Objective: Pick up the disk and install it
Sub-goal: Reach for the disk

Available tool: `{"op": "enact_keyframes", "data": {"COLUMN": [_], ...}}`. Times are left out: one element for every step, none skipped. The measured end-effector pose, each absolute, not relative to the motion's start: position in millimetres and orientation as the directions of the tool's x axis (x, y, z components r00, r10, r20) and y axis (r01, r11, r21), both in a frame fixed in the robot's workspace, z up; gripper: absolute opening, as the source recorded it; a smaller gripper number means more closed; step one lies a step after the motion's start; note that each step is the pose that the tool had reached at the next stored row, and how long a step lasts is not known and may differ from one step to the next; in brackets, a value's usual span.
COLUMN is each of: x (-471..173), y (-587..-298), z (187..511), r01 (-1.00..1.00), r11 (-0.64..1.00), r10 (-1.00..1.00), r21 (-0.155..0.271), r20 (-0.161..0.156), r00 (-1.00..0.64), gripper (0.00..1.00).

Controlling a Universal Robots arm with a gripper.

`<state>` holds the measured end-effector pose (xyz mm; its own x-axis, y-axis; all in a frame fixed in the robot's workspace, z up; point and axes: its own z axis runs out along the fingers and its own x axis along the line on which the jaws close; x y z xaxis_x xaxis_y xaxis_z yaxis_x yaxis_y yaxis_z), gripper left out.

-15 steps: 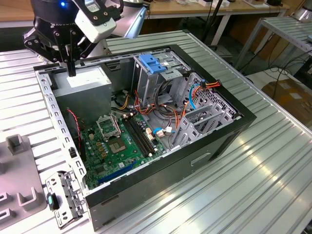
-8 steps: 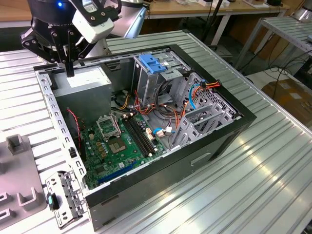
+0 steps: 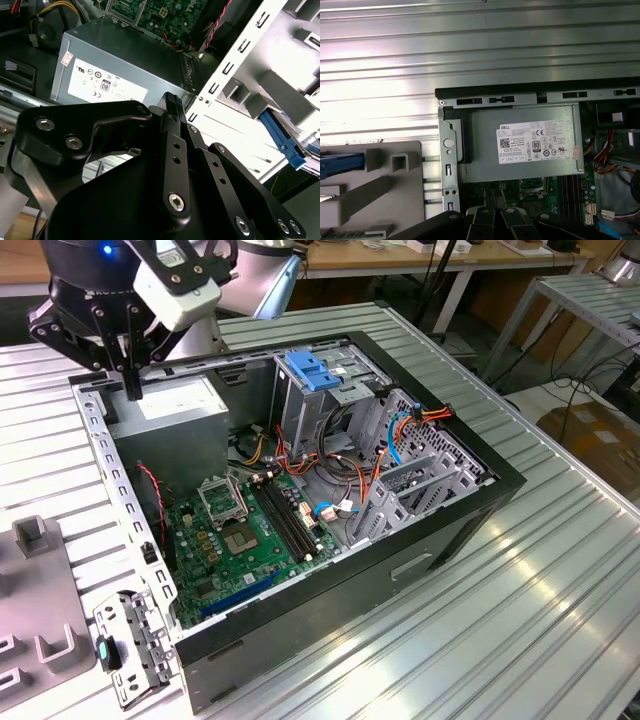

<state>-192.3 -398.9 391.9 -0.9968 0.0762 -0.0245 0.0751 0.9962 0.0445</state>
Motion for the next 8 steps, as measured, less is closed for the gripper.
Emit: {"op": "enact_keyframes", "data": {"x": [-194.0, -195.5, -197.9, -199.9, -201.9, -204.0, -205.7, -207.2], "y": [-398.9, -399.0, -398.9, -399.0, -398.9, -398.9, -398.9, -398.9], "z": [391.9, 391.9, 391.8, 391.8, 391.7, 391.7, 391.6, 391.6], "r01": [0.075, 0.075, 0.075, 0.075, 0.075, 0.075, 0.075, 0.075], "r11": [0.996, 0.996, 0.996, 0.996, 0.996, 0.996, 0.996, 0.996], "r10": [0.076, 0.076, 0.076, 0.076, 0.076, 0.076, 0.076, 0.076], "r21": [0.045, 0.045, 0.045, 0.045, 0.045, 0.045, 0.045, 0.045], "r20": [-0.024, -0.024, -0.024, -0.024, -0.024, -0.024, -0.024, -0.024], "r00": [-0.997, -0.997, -0.997, -0.997, -0.997, -0.997, -0.997, -0.997], "gripper": [0.11, 0.11, 0.11, 0.11, 0.11, 0.11, 0.11, 0.11]}}
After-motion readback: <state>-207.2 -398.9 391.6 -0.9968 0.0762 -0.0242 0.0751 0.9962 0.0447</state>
